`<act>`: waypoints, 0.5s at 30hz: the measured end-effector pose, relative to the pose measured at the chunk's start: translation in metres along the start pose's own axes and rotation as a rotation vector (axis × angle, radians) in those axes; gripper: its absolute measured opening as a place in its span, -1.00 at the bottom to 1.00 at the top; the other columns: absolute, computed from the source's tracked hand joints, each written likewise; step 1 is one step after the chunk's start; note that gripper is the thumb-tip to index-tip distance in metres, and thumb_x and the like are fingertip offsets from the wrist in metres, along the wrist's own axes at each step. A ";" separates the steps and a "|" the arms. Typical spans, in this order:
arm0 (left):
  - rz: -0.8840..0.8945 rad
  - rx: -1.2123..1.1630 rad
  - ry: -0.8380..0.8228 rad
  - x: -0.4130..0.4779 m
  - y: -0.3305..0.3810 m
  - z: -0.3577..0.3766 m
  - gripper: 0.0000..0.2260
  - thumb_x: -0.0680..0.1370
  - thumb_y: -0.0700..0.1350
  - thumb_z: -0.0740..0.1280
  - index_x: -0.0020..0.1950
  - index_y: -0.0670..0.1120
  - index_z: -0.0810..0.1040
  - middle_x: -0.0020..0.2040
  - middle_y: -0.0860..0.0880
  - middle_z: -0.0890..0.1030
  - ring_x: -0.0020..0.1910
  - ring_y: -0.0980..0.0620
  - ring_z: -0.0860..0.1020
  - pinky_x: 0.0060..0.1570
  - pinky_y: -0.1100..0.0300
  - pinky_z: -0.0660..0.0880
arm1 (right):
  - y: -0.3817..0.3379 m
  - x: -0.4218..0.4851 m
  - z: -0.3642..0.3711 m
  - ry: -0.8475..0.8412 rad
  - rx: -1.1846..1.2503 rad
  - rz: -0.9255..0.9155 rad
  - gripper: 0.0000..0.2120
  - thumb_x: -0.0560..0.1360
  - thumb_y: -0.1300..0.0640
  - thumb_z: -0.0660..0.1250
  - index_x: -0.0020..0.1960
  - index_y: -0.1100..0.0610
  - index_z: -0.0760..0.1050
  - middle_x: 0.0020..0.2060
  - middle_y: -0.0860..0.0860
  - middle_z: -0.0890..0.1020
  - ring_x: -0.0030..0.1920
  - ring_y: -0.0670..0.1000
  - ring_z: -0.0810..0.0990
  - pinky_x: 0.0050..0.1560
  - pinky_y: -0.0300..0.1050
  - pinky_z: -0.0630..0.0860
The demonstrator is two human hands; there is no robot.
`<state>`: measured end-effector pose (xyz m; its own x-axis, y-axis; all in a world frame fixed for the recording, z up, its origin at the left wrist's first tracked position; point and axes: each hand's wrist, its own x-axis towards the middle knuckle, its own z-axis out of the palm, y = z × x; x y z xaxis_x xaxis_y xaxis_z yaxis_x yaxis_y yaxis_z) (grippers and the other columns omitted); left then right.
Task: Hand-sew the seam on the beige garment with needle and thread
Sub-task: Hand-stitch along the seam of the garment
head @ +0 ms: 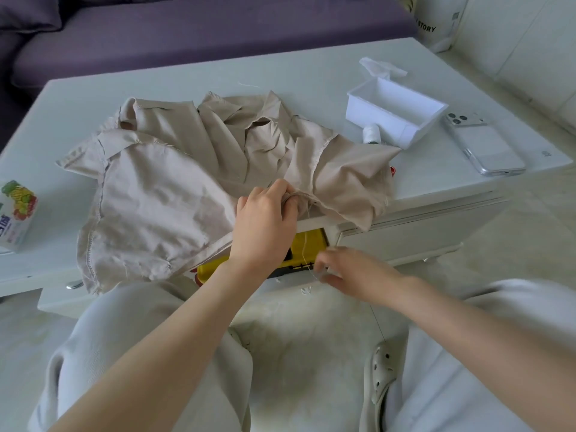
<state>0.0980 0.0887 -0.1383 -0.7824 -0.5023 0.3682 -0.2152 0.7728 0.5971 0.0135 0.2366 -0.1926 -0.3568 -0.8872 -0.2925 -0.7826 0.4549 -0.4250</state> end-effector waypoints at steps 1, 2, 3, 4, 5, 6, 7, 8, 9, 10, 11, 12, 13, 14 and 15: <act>0.000 0.001 0.010 0.000 0.000 0.000 -0.88 0.57 -0.20 0.22 -0.14 -0.16 0.50 -0.31 -0.02 0.50 -0.24 -0.07 0.41 -0.12 0.03 0.35 | -0.002 0.000 -0.004 0.101 0.097 -0.033 -0.85 0.54 0.19 0.27 0.10 0.07 0.47 -0.02 -0.07 0.57 -0.04 -0.10 0.53 0.01 -0.10 0.49; -0.002 0.000 0.016 0.000 0.001 0.001 -0.87 0.57 -0.19 0.22 -0.15 -0.16 0.50 -0.31 -0.02 0.51 -0.25 -0.07 0.41 -0.12 0.03 0.35 | -0.007 -0.001 -0.008 0.203 0.206 -0.079 -0.82 0.50 0.26 0.29 0.08 0.08 0.47 -0.17 -0.15 0.55 -0.17 -0.17 0.49 -0.08 -0.14 0.49; -0.004 -0.001 0.019 -0.001 0.001 0.001 -0.87 0.56 -0.19 0.22 -0.15 -0.17 0.50 -0.31 -0.03 0.52 -0.25 -0.08 0.42 -0.12 0.02 0.35 | -0.012 -0.003 -0.011 0.306 0.309 -0.123 -0.78 0.46 0.34 0.30 0.05 0.11 0.47 -0.33 -0.18 0.48 -0.29 -0.17 0.44 -0.21 -0.22 0.44; -0.004 0.000 0.021 -0.001 0.001 0.002 -0.86 0.56 -0.18 0.21 -0.15 -0.17 0.50 -0.31 -0.04 0.53 -0.25 -0.08 0.42 -0.12 0.02 0.35 | -0.018 -0.005 -0.014 0.410 0.388 -0.150 -0.75 0.43 0.41 0.29 0.02 0.13 0.45 -0.43 -0.16 0.38 -0.37 -0.15 0.38 -0.30 -0.28 0.35; -0.001 0.002 0.022 -0.002 0.001 0.002 -0.86 0.55 -0.18 0.21 -0.16 -0.16 0.50 -0.31 -0.04 0.54 -0.26 -0.08 0.42 -0.12 0.02 0.35 | -0.022 -0.005 -0.016 0.501 0.448 -0.153 -0.73 0.41 0.44 0.28 0.01 0.14 0.43 -0.47 -0.14 0.31 -0.42 -0.14 0.33 -0.34 -0.30 0.28; 0.002 0.004 0.022 -0.002 0.002 0.002 -0.87 0.56 -0.18 0.21 -0.16 -0.16 0.49 -0.31 -0.02 0.53 -0.26 -0.07 0.42 -0.12 0.03 0.34 | -0.024 -0.005 -0.017 0.570 0.500 -0.136 -0.72 0.42 0.44 0.29 0.00 0.12 0.41 -0.46 -0.13 0.26 -0.43 -0.14 0.30 -0.34 -0.30 0.25; 0.000 0.004 0.018 -0.003 0.004 0.001 -0.87 0.56 -0.19 0.22 -0.17 -0.14 0.48 -0.32 0.00 0.51 -0.26 -0.06 0.40 -0.11 0.04 0.33 | -0.026 -0.003 -0.018 0.611 0.549 -0.110 -0.73 0.44 0.42 0.31 0.01 0.12 0.39 -0.45 -0.13 0.25 -0.44 -0.14 0.28 -0.34 -0.31 0.25; -0.006 0.003 0.011 -0.003 0.005 0.001 -0.87 0.57 -0.19 0.22 -0.17 -0.12 0.47 -0.32 0.03 0.48 -0.26 -0.04 0.38 -0.10 0.06 0.31 | -0.026 -0.001 -0.018 0.631 0.589 -0.083 -0.77 0.47 0.37 0.33 0.03 0.14 0.39 -0.45 -0.12 0.25 -0.44 -0.14 0.28 -0.33 -0.32 0.27; -0.012 0.001 0.003 -0.004 0.006 0.001 -0.87 0.57 -0.19 0.23 -0.17 -0.11 0.47 -0.32 0.05 0.46 -0.26 -0.03 0.37 -0.08 0.07 0.28 | -0.025 0.001 -0.019 0.636 0.620 -0.055 -0.80 0.49 0.32 0.34 0.06 0.17 0.39 -0.45 -0.09 0.25 -0.45 -0.15 0.28 -0.34 -0.33 0.28; -0.016 -0.001 -0.002 -0.005 0.007 0.002 -0.88 0.58 -0.18 0.23 -0.15 -0.12 0.49 -0.32 0.07 0.45 -0.25 -0.01 0.36 -0.07 0.09 0.26 | -0.025 0.003 -0.020 0.633 0.647 -0.031 -0.80 0.50 0.26 0.35 0.09 0.19 0.40 -0.45 -0.09 0.24 -0.46 -0.15 0.28 -0.35 -0.34 0.28; -0.017 -0.001 -0.007 -0.005 0.008 0.002 -0.88 0.58 -0.18 0.23 -0.12 -0.13 0.52 -0.33 0.09 0.44 -0.24 0.00 0.36 -0.07 0.11 0.24 | -0.023 0.005 -0.020 0.627 0.664 -0.014 -0.80 0.51 0.21 0.35 0.10 0.18 0.42 -0.46 -0.09 0.24 -0.47 -0.15 0.27 -0.37 -0.33 0.27; -0.017 -0.002 -0.012 -0.005 0.009 0.002 -0.88 0.58 -0.18 0.23 -0.09 -0.13 0.54 -0.33 0.11 0.43 -0.23 0.02 0.35 -0.07 0.13 0.22 | -0.023 0.007 -0.021 0.618 0.671 -0.009 -0.81 0.51 0.18 0.35 0.10 0.15 0.44 -0.47 -0.10 0.24 -0.48 -0.15 0.27 -0.38 -0.33 0.25; -0.020 -0.003 -0.019 -0.005 0.009 0.003 -0.88 0.58 -0.18 0.23 -0.08 -0.13 0.55 -0.34 0.14 0.41 -0.23 0.04 0.34 -0.07 0.15 0.20 | -0.024 0.008 -0.022 0.612 0.674 -0.008 -0.86 0.52 0.15 0.35 0.06 0.12 0.47 -0.49 -0.11 0.24 -0.49 -0.14 0.26 -0.40 -0.32 0.23; -0.022 -0.006 -0.026 -0.005 0.010 0.003 -0.88 0.58 -0.18 0.23 -0.09 -0.12 0.54 -0.35 0.16 0.39 -0.23 0.05 0.33 -0.09 0.15 0.19 | -0.023 0.009 -0.023 0.601 0.672 -0.005 -0.92 0.52 0.14 0.34 0.01 0.08 0.50 -0.50 -0.12 0.23 -0.49 -0.13 0.25 -0.41 -0.30 0.20; -0.023 -0.014 -0.032 -0.005 0.011 0.003 -0.89 0.57 -0.19 0.24 -0.12 -0.11 0.52 -0.36 0.17 0.37 -0.23 0.05 0.32 -0.10 0.15 0.18 | -0.023 0.010 -0.024 0.590 0.672 -0.002 -0.98 0.52 0.13 0.34 -0.06 0.02 0.51 -0.52 -0.13 0.23 -0.50 -0.13 0.23 -0.41 -0.27 0.19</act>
<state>0.0980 0.1007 -0.1361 -0.7957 -0.5071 0.3313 -0.2254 0.7555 0.6151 0.0157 0.2154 -0.1647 -0.7056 -0.6987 0.1180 -0.3850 0.2382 -0.8916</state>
